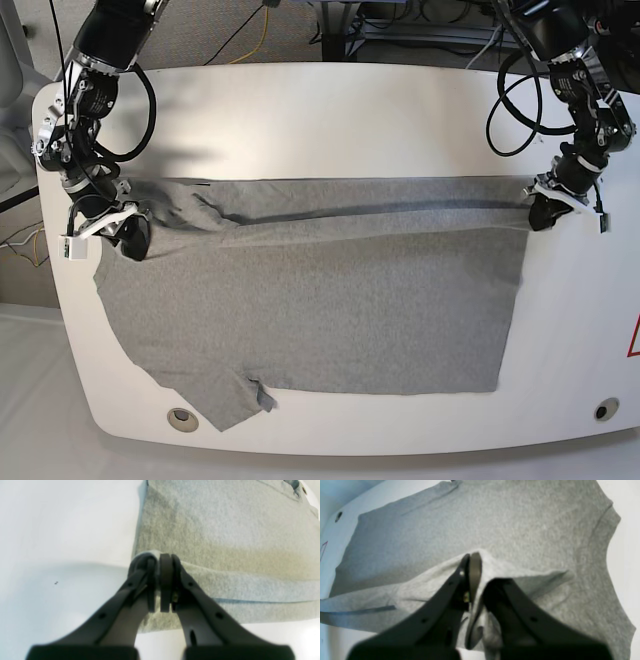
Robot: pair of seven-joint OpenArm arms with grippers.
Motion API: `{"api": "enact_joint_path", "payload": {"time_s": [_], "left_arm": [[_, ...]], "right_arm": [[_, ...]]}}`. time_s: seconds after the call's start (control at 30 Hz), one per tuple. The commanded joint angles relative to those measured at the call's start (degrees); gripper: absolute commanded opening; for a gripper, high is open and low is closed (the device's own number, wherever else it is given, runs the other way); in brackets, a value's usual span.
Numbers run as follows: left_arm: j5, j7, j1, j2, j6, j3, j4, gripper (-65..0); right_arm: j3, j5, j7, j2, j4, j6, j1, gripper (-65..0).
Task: Fold the T-shirt properly
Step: 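Lift the shoulder edges with both grippers and drag them toward the hem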
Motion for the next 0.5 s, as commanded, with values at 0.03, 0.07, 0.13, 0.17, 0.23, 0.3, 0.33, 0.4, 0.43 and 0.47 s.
{"api": "enact_joint_path", "payload": {"time_s": [0.03, 0.07, 0.13, 0.17, 0.23, 0.3, 0.33, 0.4, 0.43, 0.47], "left_arm": [[0.21, -1.58, -1.00, -1.47, -0.33, 0.20, 0.68, -65.0], [0.41, -1.57, -1.07, -1.52, -0.32, 0.27, 0.60, -65.0], [0.83, -1.60, -1.20, -1.56, -0.34, 0.41, 0.45, -65.0], [1.05, -1.64, -1.27, -1.55, -0.38, 0.47, 0.38, -65.0], [1.61, -1.70, -1.50, -1.49, -0.38, 0.49, 0.28, -65.0], [2.34, -1.71, -1.76, -1.38, -0.43, 0.53, 0.22, -65.0], [2.38, -1.83, -1.69, -1.44, -0.36, 0.42, 0.23, -65.0], [2.67, -1.98, -1.67, -1.48, -0.34, 0.33, 0.21, -65.0], [2.93, -2.01, -1.72, -1.46, -0.39, 0.35, 0.18, -65.0], [3.21, -2.03, -1.77, -1.44, -0.42, 0.40, 0.08, -65.0]], "right_arm": [[0.39, 1.36, 2.24, 1.91, -1.35, -0.08, 2.21, -65.0], [0.34, 1.30, 2.31, 2.00, -1.66, -0.11, 2.37, -65.0], [0.17, 1.19, 2.45, 2.14, -2.22, -0.17, 2.67, -64.9], [0.05, 1.15, 2.53, 2.20, -2.47, -0.21, 2.81, -64.8], [-0.41, 0.75, 2.62, 2.29, -2.92, -0.26, 3.02, -64.7], [-1.08, 0.19, 2.69, 2.28, -3.14, -0.39, 3.08, -64.6], [-1.63, -0.44, 3.03, 2.50, -3.46, -0.42, 3.30, -64.7], [-2.60, -1.66, 3.42, 2.72, -3.71, -0.47, 3.54, -64.8], [-3.03, -2.24, 3.46, 2.71, -3.64, -0.49, 3.54, -64.7], [-3.41, -2.82, 3.49, 2.68, -3.46, -0.52, 3.61, -64.5]]}}
